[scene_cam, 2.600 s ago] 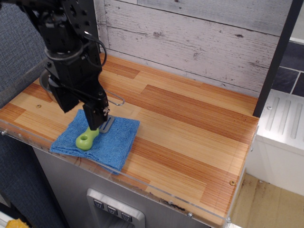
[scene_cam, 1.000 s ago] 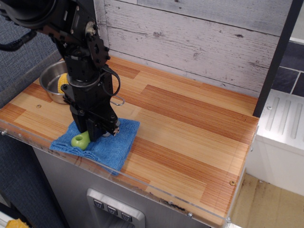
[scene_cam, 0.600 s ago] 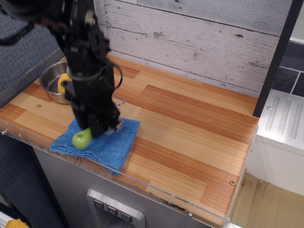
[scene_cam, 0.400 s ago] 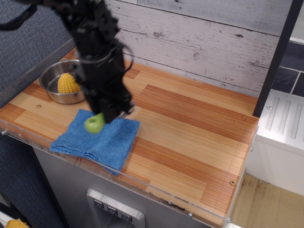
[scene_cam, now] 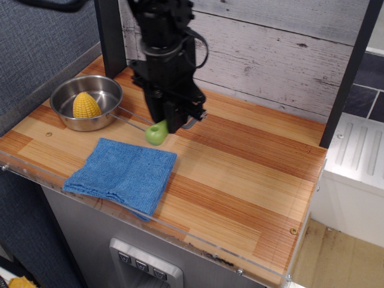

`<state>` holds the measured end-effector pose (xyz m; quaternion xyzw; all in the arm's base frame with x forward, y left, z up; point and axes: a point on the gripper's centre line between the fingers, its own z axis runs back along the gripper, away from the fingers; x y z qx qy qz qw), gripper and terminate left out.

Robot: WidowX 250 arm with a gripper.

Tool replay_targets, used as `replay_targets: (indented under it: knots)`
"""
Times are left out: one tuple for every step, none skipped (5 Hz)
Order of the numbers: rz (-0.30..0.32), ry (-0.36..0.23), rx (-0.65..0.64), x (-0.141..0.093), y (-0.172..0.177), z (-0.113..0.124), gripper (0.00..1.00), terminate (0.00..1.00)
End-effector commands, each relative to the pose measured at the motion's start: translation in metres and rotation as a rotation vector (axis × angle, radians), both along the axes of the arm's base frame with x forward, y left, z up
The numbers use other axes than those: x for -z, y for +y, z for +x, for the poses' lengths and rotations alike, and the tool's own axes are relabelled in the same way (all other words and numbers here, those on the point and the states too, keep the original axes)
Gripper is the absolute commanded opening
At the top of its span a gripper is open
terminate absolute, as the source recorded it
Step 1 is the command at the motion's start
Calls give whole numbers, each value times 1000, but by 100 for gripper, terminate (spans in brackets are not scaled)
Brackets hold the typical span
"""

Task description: Put the green spatula above the blue cloth

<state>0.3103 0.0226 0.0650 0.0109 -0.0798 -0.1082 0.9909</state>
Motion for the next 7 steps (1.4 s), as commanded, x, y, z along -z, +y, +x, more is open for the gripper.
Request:
replay_targets:
  knots:
    - [12, -20, -91, 1, 41, 51, 0, 0]
    - [15, -10, -116, 7, 49, 61, 0, 0]
    - [20, 2, -129, 12, 54, 68, 0, 0]
    - [33, 10, -126, 19, 58, 73, 0, 0]
    - [54, 16, -106, 25, 61, 77, 0, 0]
    - [44, 22, -112, 25, 63, 74, 100, 0]
    - [24, -16, -95, 7, 59, 66, 100, 0]
